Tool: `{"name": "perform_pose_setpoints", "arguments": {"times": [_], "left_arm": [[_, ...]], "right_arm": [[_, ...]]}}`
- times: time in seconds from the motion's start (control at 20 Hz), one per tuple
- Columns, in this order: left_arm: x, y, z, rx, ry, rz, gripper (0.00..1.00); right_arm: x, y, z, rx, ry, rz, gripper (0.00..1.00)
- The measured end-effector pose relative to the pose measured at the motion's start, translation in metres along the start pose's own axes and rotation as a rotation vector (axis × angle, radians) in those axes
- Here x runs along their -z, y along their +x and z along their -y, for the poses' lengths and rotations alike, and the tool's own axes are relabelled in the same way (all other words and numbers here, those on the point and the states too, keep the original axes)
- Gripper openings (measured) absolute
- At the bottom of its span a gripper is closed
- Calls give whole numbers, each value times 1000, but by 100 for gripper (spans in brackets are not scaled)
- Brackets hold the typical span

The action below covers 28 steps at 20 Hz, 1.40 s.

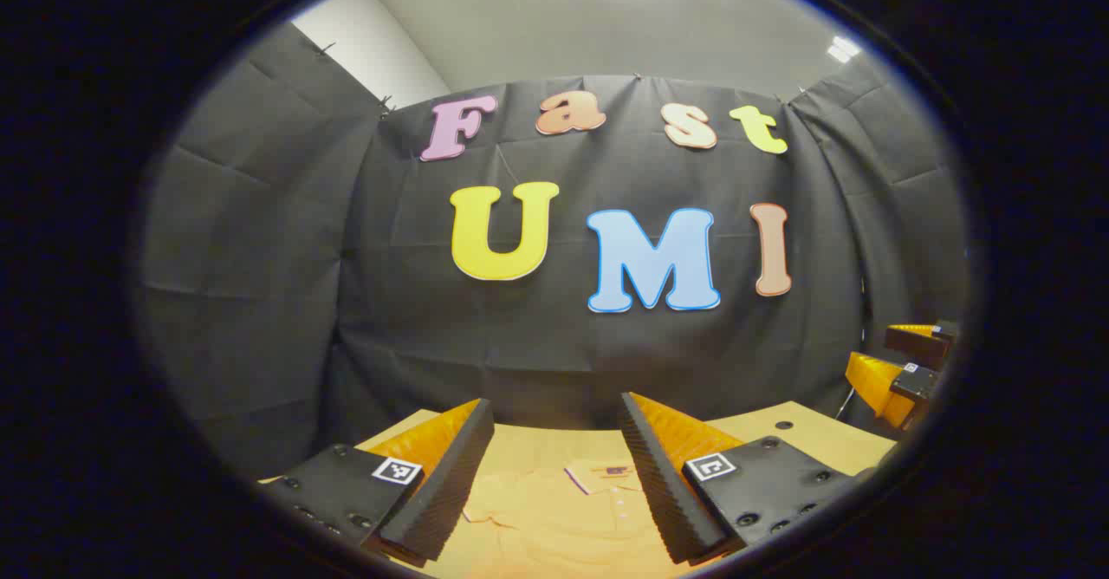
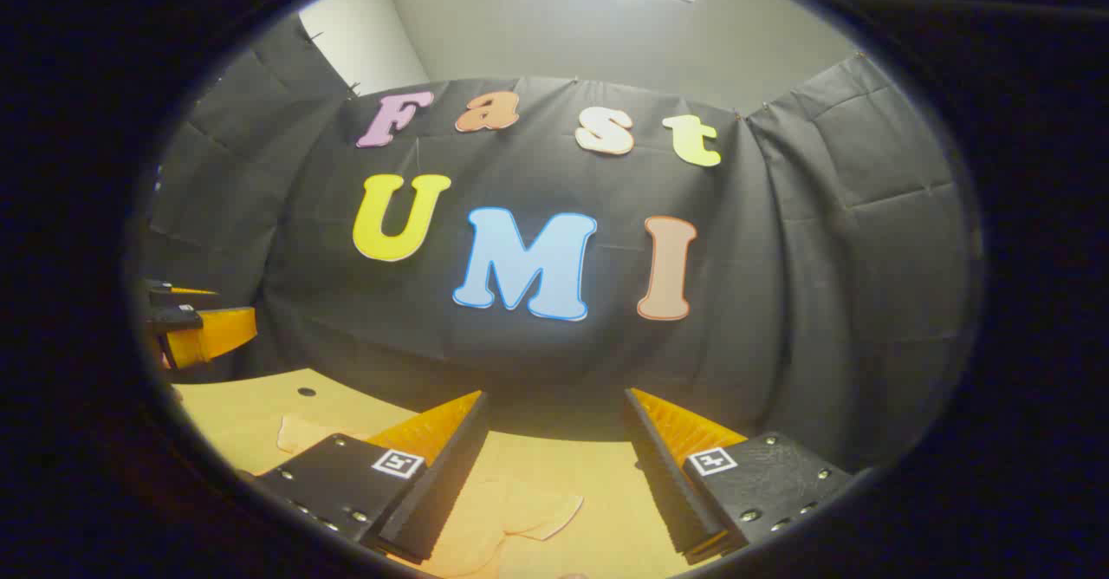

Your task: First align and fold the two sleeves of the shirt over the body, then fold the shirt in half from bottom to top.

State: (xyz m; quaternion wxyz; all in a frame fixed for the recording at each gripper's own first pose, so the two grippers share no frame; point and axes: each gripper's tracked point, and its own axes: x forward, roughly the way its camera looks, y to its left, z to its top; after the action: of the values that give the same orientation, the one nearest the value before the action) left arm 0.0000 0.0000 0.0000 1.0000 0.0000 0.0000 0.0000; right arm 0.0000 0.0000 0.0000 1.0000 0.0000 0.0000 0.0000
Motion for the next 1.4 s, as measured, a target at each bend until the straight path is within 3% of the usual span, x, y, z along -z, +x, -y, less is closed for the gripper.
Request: {"name": "perform_pose_setpoints", "arguments": {"times": [0.45, 0.85, 1.4], "left_arm": [[18, 25, 4, 36, -8, -26, 94], [26, 42, -13, 13, 1, -38, 94], [44, 45, -36, -55, -19, -89, 94]], "right_arm": [[11, 20, 3, 28, -9, -38, 95], [18, 48, -3, 21, 4, -69, 95], [118, 117, -5, -2, 29, -310, 95]]}}
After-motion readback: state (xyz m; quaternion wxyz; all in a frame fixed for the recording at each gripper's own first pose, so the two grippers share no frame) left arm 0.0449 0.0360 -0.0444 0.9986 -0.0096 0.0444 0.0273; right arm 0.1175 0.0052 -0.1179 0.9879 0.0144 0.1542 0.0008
